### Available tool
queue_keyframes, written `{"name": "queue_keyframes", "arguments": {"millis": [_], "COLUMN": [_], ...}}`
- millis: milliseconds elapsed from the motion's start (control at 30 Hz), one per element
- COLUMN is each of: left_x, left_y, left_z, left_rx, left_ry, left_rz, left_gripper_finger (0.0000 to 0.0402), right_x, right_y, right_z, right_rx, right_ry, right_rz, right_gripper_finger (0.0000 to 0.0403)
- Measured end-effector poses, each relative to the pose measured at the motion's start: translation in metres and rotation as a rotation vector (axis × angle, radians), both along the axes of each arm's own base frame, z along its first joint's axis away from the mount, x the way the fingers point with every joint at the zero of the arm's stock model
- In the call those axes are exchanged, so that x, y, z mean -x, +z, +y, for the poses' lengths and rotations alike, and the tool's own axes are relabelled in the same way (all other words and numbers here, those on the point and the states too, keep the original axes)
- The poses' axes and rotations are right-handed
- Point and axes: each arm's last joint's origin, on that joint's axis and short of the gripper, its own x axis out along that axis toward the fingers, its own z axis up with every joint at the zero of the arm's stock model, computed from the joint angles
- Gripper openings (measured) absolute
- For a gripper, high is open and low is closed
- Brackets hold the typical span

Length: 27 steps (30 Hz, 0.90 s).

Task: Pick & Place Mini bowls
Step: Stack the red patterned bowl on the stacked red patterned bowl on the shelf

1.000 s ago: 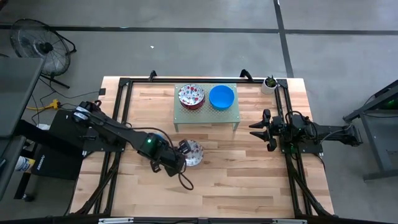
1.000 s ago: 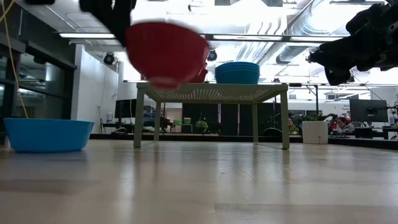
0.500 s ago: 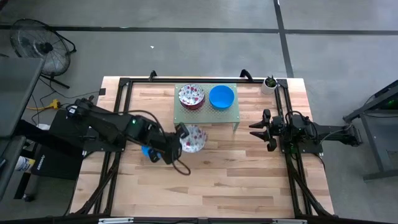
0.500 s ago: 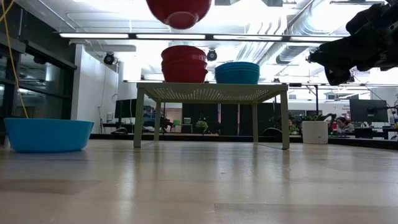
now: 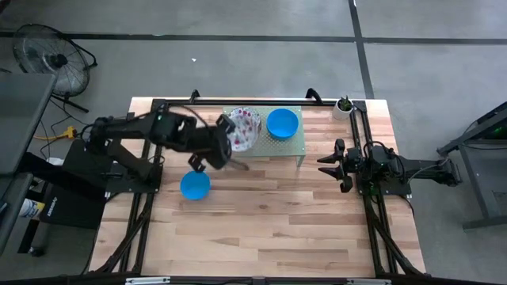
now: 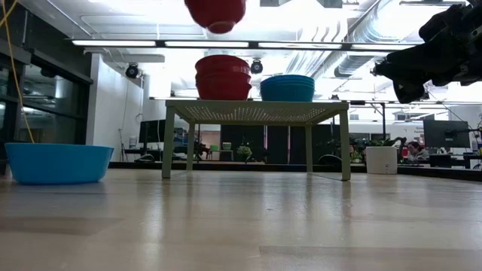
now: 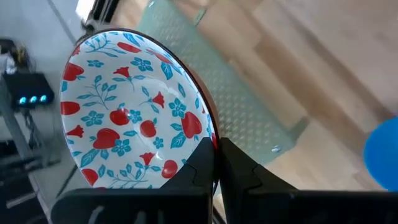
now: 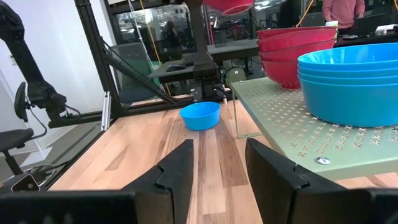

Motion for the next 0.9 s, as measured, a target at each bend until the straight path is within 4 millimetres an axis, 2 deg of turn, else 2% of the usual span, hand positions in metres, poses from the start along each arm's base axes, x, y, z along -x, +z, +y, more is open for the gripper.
{"name": "queue_keyframes", "arguments": {"millis": [200,633,900], "left_x": [-0.001,-0.006,-0.017], "left_y": [0.000,0.000,-0.012], "left_z": [0.027,0.070,0.094], "left_rx": [-0.005,-0.018,-0.020], "left_ry": [0.081,0.178,0.133], "left_rz": [0.002,-0.024,0.037], "left_gripper_finger": [0.0000,0.0000,0.0000], "right_x": [0.000,0.000,0.000], "right_y": [0.000,0.000,0.000], "right_z": [0.000,0.000,0.000], "right_rx": [0.000,0.000,0.000], "right_ry": [0.000,0.000,0.000], "right_rz": [0.000,0.000,0.000], "right_gripper_finger": [0.0134,0.0134,0.0134]}}
